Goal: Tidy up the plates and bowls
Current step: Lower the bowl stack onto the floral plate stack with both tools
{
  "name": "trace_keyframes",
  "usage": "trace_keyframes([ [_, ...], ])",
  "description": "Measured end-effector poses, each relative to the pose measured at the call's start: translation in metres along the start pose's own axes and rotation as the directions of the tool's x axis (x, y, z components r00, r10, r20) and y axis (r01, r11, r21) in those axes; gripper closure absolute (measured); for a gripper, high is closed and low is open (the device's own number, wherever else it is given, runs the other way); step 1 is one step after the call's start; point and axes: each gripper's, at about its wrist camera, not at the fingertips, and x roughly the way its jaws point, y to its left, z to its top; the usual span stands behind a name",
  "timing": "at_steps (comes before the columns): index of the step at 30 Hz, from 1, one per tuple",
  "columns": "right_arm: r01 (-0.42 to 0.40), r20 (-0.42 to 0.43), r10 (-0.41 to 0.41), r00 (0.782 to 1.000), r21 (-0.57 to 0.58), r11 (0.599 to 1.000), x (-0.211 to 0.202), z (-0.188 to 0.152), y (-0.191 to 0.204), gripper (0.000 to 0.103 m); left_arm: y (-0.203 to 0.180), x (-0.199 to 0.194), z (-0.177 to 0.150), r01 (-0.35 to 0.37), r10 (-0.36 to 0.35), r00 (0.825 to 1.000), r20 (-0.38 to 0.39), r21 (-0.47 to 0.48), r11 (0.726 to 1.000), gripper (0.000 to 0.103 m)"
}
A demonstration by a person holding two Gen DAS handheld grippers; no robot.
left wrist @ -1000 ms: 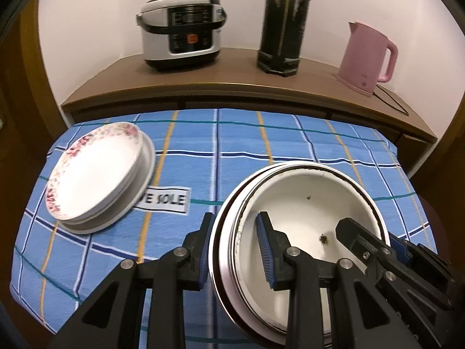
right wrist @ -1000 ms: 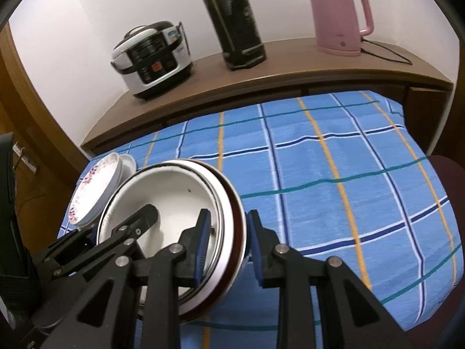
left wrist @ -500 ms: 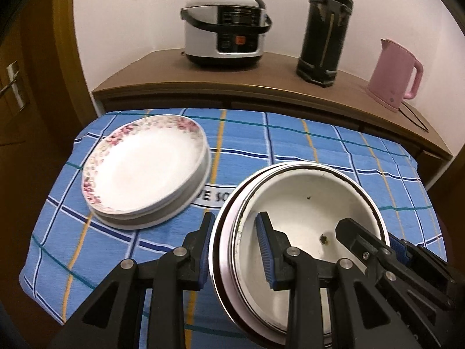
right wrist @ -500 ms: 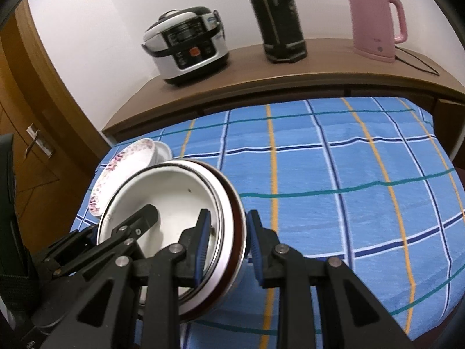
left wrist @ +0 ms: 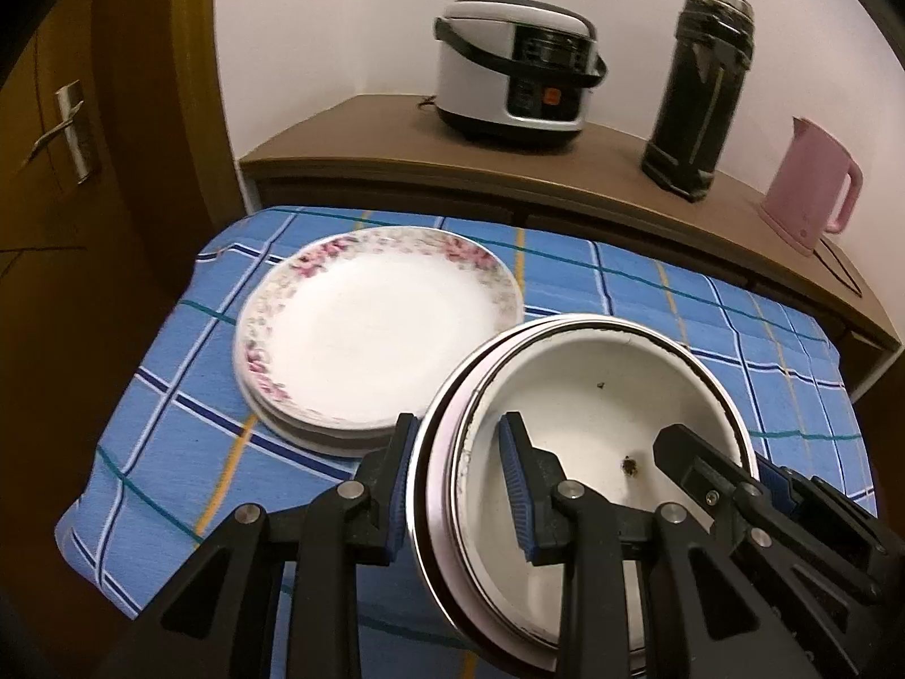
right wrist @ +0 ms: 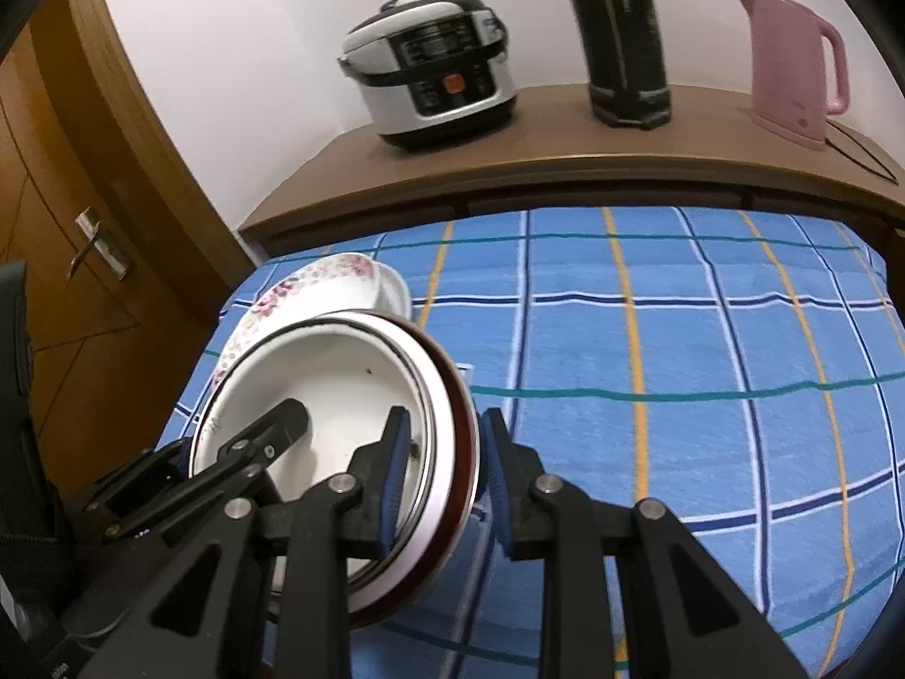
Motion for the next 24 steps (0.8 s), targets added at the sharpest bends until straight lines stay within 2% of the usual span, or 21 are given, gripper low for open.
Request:
trace_keyframes([
  [15, -0.068, 0.004, 0.069, 0.998, -0.077, 0.995, 0.02, 0.025, 0.053, 0.077, 0.052, -0.007, 0.028, -0.061, 0.064, 0.997, 0.046, -0.08, 0.995, 0.071],
  [24, -0.093, 0.018, 0.095, 0.995, -0.092, 0.991, 0.034, 0.05, 0.072, 0.077, 0.067, 0.0, 0.055, -0.072, 0.079, 0.995, 0.064, -0.106, 0.992, 0.071],
])
